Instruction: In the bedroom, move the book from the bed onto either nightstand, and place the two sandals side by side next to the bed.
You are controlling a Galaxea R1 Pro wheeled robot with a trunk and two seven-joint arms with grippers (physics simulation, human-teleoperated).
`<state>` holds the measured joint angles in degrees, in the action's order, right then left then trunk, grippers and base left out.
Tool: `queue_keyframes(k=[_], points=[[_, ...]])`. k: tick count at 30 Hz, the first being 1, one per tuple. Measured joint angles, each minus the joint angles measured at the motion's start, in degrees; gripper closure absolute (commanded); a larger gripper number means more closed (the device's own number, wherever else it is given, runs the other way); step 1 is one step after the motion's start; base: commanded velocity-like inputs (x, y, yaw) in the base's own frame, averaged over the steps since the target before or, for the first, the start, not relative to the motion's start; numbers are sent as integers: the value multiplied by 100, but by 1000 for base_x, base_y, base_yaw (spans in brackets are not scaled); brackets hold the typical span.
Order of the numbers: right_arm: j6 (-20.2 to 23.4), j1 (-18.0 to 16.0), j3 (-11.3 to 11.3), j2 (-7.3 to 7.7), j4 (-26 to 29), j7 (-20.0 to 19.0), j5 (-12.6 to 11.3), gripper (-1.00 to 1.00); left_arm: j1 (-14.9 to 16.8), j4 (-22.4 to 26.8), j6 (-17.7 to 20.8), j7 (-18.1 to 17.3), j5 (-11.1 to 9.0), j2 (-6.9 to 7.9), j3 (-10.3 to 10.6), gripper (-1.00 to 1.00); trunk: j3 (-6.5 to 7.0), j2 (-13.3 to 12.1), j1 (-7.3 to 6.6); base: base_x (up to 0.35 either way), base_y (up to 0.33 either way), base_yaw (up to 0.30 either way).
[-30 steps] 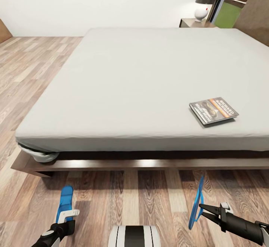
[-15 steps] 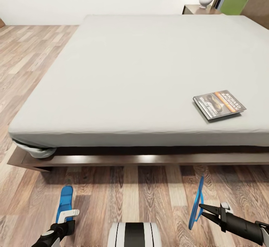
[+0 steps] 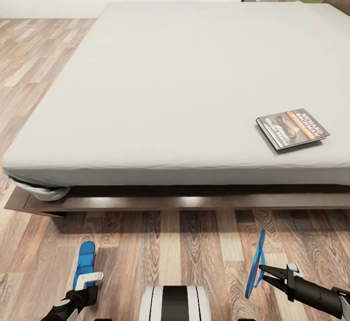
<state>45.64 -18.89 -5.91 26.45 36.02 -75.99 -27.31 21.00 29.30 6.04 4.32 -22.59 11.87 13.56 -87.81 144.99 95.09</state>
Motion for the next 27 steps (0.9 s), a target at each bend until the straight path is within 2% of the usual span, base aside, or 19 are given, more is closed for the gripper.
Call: queue_keyframes(k=[9, 16, 22, 27], points=[[0, 0, -3, 0, 0, 0, 0, 100, 0, 5, -3, 9, 0, 0, -5, 100, 0, 0, 0, 6, 0, 0], [0, 0, -1, 0, 0, 0, 1, 100, 0, 3, -4, 14, -1, 0, 2, 100, 0, 0, -1, 118, 0, 0], [-1, 0, -1, 0, 0, 0, 1, 100, 0, 5, -4, 14, -1, 0, 3, 100, 0, 0, -3, 257, 0, 0], [0, 0, 0, 0, 0, 0, 0, 100, 0, 7, -4, 15, -1, 2, -3, 100, 0, 0, 0, 49, 0, 0]])
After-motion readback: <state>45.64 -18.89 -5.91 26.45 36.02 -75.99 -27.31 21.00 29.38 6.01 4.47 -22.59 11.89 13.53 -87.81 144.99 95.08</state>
